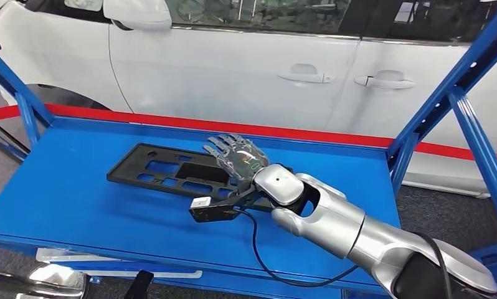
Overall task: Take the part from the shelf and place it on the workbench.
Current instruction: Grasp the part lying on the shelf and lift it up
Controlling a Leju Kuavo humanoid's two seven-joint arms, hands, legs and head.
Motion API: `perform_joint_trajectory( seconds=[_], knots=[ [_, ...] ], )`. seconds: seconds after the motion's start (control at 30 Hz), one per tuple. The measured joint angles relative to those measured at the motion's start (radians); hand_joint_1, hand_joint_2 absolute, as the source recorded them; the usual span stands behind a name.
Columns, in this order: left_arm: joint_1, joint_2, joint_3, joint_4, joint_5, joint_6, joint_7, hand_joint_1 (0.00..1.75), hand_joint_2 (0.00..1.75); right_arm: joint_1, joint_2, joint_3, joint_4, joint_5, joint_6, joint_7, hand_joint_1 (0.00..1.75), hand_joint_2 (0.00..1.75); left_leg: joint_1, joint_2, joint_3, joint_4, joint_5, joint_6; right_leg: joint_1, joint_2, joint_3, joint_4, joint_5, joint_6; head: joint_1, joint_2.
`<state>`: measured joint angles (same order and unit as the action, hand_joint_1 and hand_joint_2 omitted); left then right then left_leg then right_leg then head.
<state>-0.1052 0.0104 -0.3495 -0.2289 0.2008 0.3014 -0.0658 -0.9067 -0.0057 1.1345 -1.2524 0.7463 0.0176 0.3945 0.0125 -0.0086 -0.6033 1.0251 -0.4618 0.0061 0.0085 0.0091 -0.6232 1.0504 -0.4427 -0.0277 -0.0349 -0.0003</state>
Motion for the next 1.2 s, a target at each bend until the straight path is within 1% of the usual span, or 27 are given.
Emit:
perform_joint_trajectory(
  seconds=[0.07, 0.1, 0.13, 0.2, 0.23, 0.27, 0.3, 0.33, 0.37, 0.4, 0.43, 0.53, 0.57, 0.63, 0.7, 0.73, 0.77, 0.8, 0.83, 0.87, 0.9, 0.93, 1.03, 1.07, 1.1, 1.13, 1.2],
  knots=[
    [0.001, 0.001, -0.002, 0.000, 0.004, -0.003, -0.003, 0.00, 0.00, 0.001, 0.001, 0.000, 0.005, 0.001, -0.001, 0.000, 0.00, 1.75, 0.000, 0.002, -0.004, 0.006, -0.009, -0.010, -0.008, 0.000, 0.011, -0.017, 0.003, -0.006, 0.000, 0.000],
    [0.001, 0.001, -0.003, 0.000, 0.006, -0.003, -0.005, 0.00, 0.00, 0.000, 0.001, 0.000, 0.007, 0.002, -0.001, 0.000, 0.00, 1.75, -0.001, 0.003, -0.015, 0.030, -0.023, -0.015, -0.012, -0.001, 0.017, -0.026, 0.005, -0.010, -0.001, 0.000],
    [0.000, 0.002, -0.005, 0.000, 0.006, -0.003, -0.006, 0.00, 0.00, 0.000, 0.001, 0.000, 0.009, 0.002, -0.001, 0.000, 0.00, 1.75, 0.000, 0.004, -0.039, 0.077, -0.046, -0.018, -0.016, -0.002, 0.023, -0.033, 0.006, -0.013, -0.002, 0.000],
    [0.000, 0.001, -0.009, 0.000, 0.006, 0.000, -0.007, 0.00, 0.00, 0.002, 0.001, 0.000, 0.014, 0.003, 0.002, 0.001, 0.00, 1.75, 0.001, 0.004, -0.105, 0.197, -0.091, -0.023, -0.014, -0.004, 0.026, -0.035, 0.003, -0.018, -0.003, 0.000],
    [0.000, 0.001, -0.011, 0.000, 0.007, 0.002, -0.007, 0.00, 0.00, 0.004, 0.002, 0.000, 0.017, 0.003, 0.005, 0.002, 0.00, 1.75, 0.002, 0.004, -0.132, 0.239, -0.097, -0.026, -0.014, -0.004, 0.028, -0.034, 0.000, -0.018, -0.003, 0.000],
    [0.001, 0.001, -0.012, 0.000, 0.007, 0.004, -0.007, 0.00, 0.00, 0.006, 0.002, 0.000, 0.020, 0.002, 0.007, 0.003, 0.00, 1.75, 0.002, 0.004, -0.142, 0.246, -0.084, -0.027, -0.014, -0.004, 0.030, -0.032, -0.003, -0.018, -0.003, 0.000],
    [0.002, 0.002, -0.012, 0.000, 0.008, 0.005, -0.006, 0.00, 0.00, 0.008, 0.002, 0.000, 0.024, 0.002, 0.009, 0.004, 0.00, 1.75, 0.003, 0.004, -0.134, 0.217, -0.054, -0.028, -0.015, -0.002, 0.032, -0.029, -0.007, -0.016, -0.003, 0.000],
    [0.002, 0.003, -0.012, 0.000, 0.009, 0.006, -0.006, 0.00, 0.00, 0.008, 0.002, 0.000, 0.027, 0.002, 0.011, 0.006, 0.00, 1.75, 0.003, 0.005, -0.110, 0.156, -0.013, -0.028, -0.015, -0.001, 0.035, -0.025, -0.013, -0.014, -0.003, 0.000],
    [0.001, 0.004, -0.013, 0.000, 0.009, 0.007, -0.007, 0.00, 0.00, 0.008, 0.002, 0.000, 0.030, -0.001, 0.015, 0.007, 0.00, 1.75, 0.002, 0.006, -0.081, 0.094, 0.015, -0.026, -0.014, 0.000, 0.036, -0.020, -0.019, -0.009, -0.003, 0.000],
    [0.000, 0.004, -0.014, 0.000, 0.011, 0.008, -0.007, 0.00, 0.00, 0.007, 0.002, 0.000, 0.032, -0.007, 0.022, 0.007, 0.00, 1.75, 0.001, 0.005, -0.057, 0.043, 0.033, -0.023, -0.012, 0.000, 0.036, -0.015, -0.025, -0.005, -0.003, 0.000],
    [-0.001, 0.004, -0.015, 0.000, 0.013, 0.010, -0.008, 0.00, 0.00, 0.007, 0.002, 0.000, 0.034, -0.015, 0.032, 0.006, 0.00, 1.75, -0.001, 0.005, -0.043, 0.012, 0.037, -0.019, -0.011, 0.000, 0.035, -0.013, -0.028, 0.000, -0.003, 0.000],
    [0.001, 0.004, -0.017, 0.000, 0.020, 0.015, -0.009, 0.00, 0.00, 0.005, 0.002, 0.000, 0.039, -0.037, 0.070, 0.005, 0.00, 1.75, 0.001, 0.004, -0.034, -0.004, 0.029, -0.004, -0.009, 0.000, 0.035, -0.011, -0.035, 0.011, -0.003, 0.000],
    [0.001, 0.004, -0.019, 0.000, 0.022, 0.016, -0.009, 0.00, 0.00, 0.003, 0.002, 0.000, 0.041, -0.040, 0.083, 0.008, 0.00, 1.75, 0.003, 0.004, -0.029, -0.008, 0.029, 0.001, -0.010, 0.000, 0.031, 0.003, -0.045, 0.016, -0.003, 0.000],
    [0.000, 0.004, -0.022, 0.000, 0.025, 0.019, -0.011, 0.00, 0.00, -0.001, 0.002, 0.001, 0.047, -0.041, 0.109, 0.020, 0.00, 1.75, 0.006, 0.005, -0.019, -0.015, 0.027, 0.011, -0.013, -0.002, -0.008, 0.085, -0.086, 0.027, -0.001, 0.000],
    [-0.001, 0.005, -0.026, 0.000, 0.028, 0.023, -0.014, 0.00, 0.00, -0.002, 0.001, 0.003, 0.057, -0.036, 0.126, 0.030, 0.00, 1.75, 0.007, 0.005, -0.014, -0.015, 0.023, 0.017, -0.017, -0.002, -0.075, 0.207, -0.129, 0.034, -0.001, 0.000],
    [0.000, 0.005, -0.028, 0.000, 0.029, 0.025, -0.015, 0.00, 0.00, -0.001, 0.001, 0.006, 0.064, -0.029, 0.131, 0.035, 0.00, 1.75, 0.007, 0.004, -0.011, -0.015, 0.020, 0.018, -0.020, -0.002, -0.100, 0.243, -0.130, 0.036, -0.001, 0.000],
    [0.000, 0.005, -0.031, 0.000, 0.030, 0.026, -0.015, 0.00, 0.00, 0.000, 0.000, 0.009, 0.070, -0.018, 0.134, 0.041, 0.00, 1.75, 0.007, 0.004, -0.007, -0.014, 0.017, 0.018, -0.022, -0.003, -0.109, 0.244, -0.112, 0.037, -0.001, 0.000],
    [0.001, 0.005, -0.033, 0.000, 0.030, 0.027, -0.015, 0.00, 0.00, 0.000, 0.000, 0.013, 0.075, -0.005, 0.135, 0.047, 0.00, 1.75, 0.008, 0.002, -0.003, -0.013, 0.014, 0.015, -0.024, -0.003, -0.099, 0.207, -0.078, 0.037, -0.001, 0.000],
    [0.002, 0.004, -0.035, 0.000, 0.031, 0.027, -0.015, 0.00, 0.00, 0.000, 0.000, 0.017, 0.081, 0.006, 0.136, 0.052, 0.00, 1.75, 0.009, 0.001, 0.001, -0.012, 0.010, 0.012, -0.025, -0.003, -0.076, 0.145, -0.037, 0.036, -0.001, 0.000],
    [0.002, 0.003, -0.037, 0.000, 0.031, 0.027, -0.015, 0.00, 0.00, -0.001, 0.000, 0.021, 0.085, 0.014, 0.138, 0.055, 0.00, 1.75, 0.008, 0.000, 0.003, -0.009, 0.005, 0.007, -0.024, -0.003, -0.050, 0.083, -0.008, 0.035, -0.001, 0.000],
    [0.001, 0.003, -0.038, 0.000, 0.032, 0.027, -0.016, 0.00, 0.00, -0.002, 0.000, 0.024, 0.089, 0.018, 0.140, 0.056, 0.00, 1.75, 0.007, -0.001, 0.004, -0.008, 0.002, 0.001, -0.023, -0.003, -0.029, 0.036, 0.007, 0.032, -0.001, 0.000],
    [0.001, 0.003, -0.039, 0.000, 0.032, 0.028, -0.016, 0.00, 0.00, -0.003, 0.000, 0.027, 0.093, 0.021, 0.142, 0.057, 0.00, 1.75, 0.006, -0.001, 0.004, -0.007, 0.000, -0.004, -0.021, -0.002, -0.017, 0.009, 0.011, 0.029, -0.002, 0.000],
    [0.001, 0.003, -0.040, 0.000, 0.036, 0.030, -0.016, 0.00, 0.00, -0.007, 0.002, 0.034, 0.100, 0.023, 0.163, 0.057, 0.00, 1.75, 0.007, 0.000, 0.006, -0.010, -0.002, -0.021, -0.020, 0.001, -0.008, -0.005, 0.007, 0.014, -0.004, 0.000],
    [0.001, 0.003, -0.041, 0.000, 0.038, 0.031, -0.017, 0.00, 0.00, -0.008, 0.002, 0.036, 0.103, 0.023, 0.172, 0.057, 0.00, 1.75, 0.008, 0.001, 0.000, 0.004, -0.014, -0.025, -0.021, 0.000, -0.004, -0.009, 0.008, 0.008, -0.005, 0.000],
    [0.001, 0.003, -0.041, 0.000, 0.039, 0.031, -0.017, 0.00, 0.00, -0.009, 0.004, 0.038, 0.107, 0.023, 0.181, 0.056, 0.00, 1.75, 0.008, 0.002, -0.015, 0.038, -0.034, -0.029, -0.022, -0.001, 0.000, -0.013, 0.008, 0.001, -0.007, 0.000],
    [0.002, 0.003, -0.043, 0.000, 0.040, 0.031, -0.018, 0.00, 0.00, -0.009, 0.005, 0.040, 0.111, 0.023, 0.186, 0.055, 0.00, 1.75, 0.008, 0.004, -0.040, 0.091, -0.060, -0.031, -0.021, -0.003, 0.002, -0.015, 0.008, -0.004, -0.008, 0.000],
    [0.004, 0.003, -0.045, 0.000, 0.041, 0.032, -0.019, 0.00, 0.00, -0.009, 0.008, 0.044, 0.118, 0.023, 0.194, 0.052, 0.00, 1.75, 0.008, 0.004, -0.103, 0.212, -0.104, -0.032, -0.016, -0.004, 0.004, -0.015, 0.006, -0.012, -0.009, 0.000]
  ],
)
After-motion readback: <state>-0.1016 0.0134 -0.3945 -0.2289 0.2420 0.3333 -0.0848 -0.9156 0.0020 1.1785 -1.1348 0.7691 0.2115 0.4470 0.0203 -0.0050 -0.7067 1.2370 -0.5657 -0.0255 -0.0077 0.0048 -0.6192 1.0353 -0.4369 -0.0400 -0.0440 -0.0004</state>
